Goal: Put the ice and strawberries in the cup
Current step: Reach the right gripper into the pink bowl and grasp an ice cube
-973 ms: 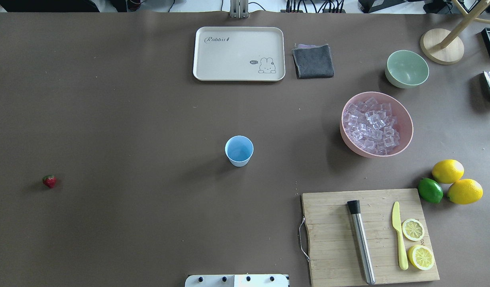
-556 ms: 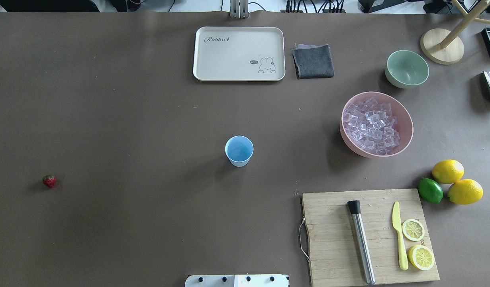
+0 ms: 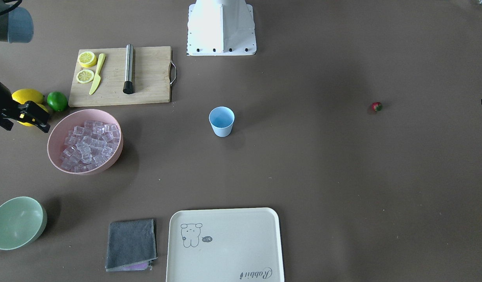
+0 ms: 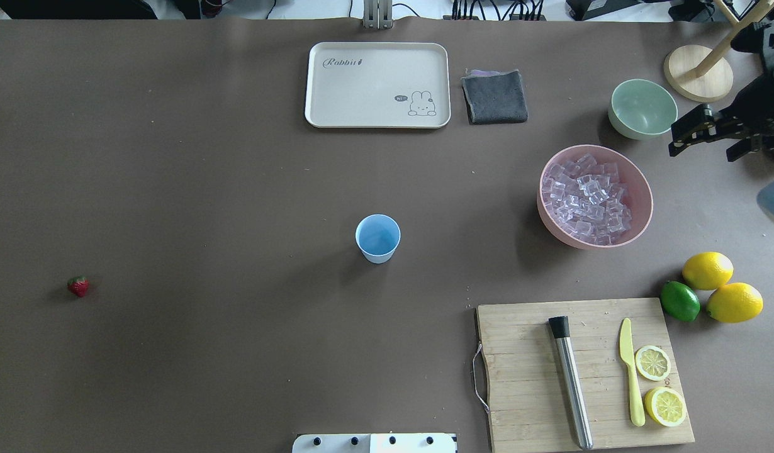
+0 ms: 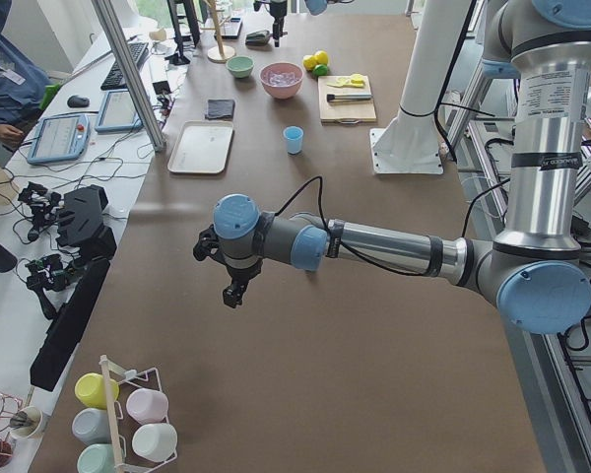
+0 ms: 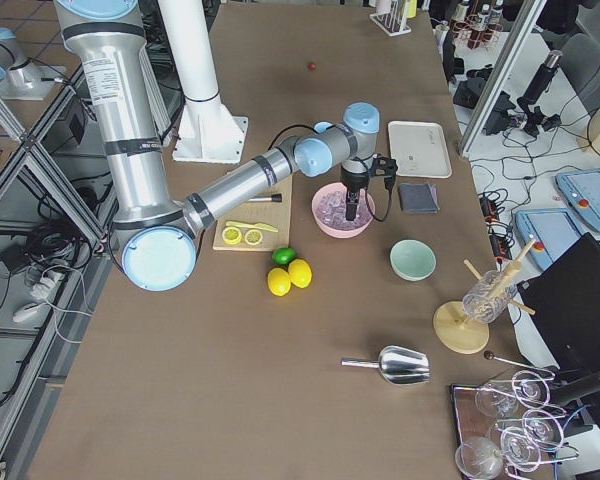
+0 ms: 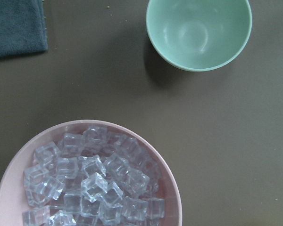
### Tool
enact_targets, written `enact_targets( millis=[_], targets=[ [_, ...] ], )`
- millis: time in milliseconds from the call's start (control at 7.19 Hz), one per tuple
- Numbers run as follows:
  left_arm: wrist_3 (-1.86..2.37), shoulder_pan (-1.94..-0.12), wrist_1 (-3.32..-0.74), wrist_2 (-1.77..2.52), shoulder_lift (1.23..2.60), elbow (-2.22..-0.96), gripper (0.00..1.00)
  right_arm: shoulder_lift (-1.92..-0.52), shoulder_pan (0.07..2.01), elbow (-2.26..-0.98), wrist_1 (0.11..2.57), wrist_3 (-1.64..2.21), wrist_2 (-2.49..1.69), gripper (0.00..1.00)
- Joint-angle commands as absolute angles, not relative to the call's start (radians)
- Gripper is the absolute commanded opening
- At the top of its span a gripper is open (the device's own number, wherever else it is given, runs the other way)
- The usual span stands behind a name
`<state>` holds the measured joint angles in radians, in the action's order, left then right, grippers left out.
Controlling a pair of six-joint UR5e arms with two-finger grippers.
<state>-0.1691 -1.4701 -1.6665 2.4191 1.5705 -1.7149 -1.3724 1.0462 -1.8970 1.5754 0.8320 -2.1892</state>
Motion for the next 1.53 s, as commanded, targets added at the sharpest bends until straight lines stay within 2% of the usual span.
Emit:
enact_targets(
  millis=[0, 139, 556, 834, 1251, 1390],
  targets=[
    [-0.172, -1.470, -1.667, 2.419, 1.568, -1.718, 0.98, -1.365, 0.941, -1.815, 1.394, 0.962, -2.111, 1.00],
    [-0.173, -1.470, -1.667, 2.419, 1.563, -1.720, 0.97, -1.364, 0.916, -1.777, 1.350, 0.951, -2.096, 1.00],
    [-0.175, -1.470, -1.669, 2.419, 1.559, -1.721, 0.98, -1.359, 0.874, -1.770, 1.345, 0.951, -2.065, 0.97],
    [-0.173, -1.470, -1.678, 2.419, 1.557, -1.718, 0.97, -1.355, 0.856, -1.766, 1.347, 0.924, -2.039, 0.87],
    [-0.173, -1.468, -1.689, 2.419, 1.555, -1.712, 0.98, -1.316, 0.864, -1.735, 1.361, 0.802, -2.039, 0.81],
    [-0.173, -1.468, -1.689, 2.419, 1.555, -1.712, 0.98, -1.306, 0.864, -1.723, 1.361, 0.799, -2.037, 0.72]
  ],
)
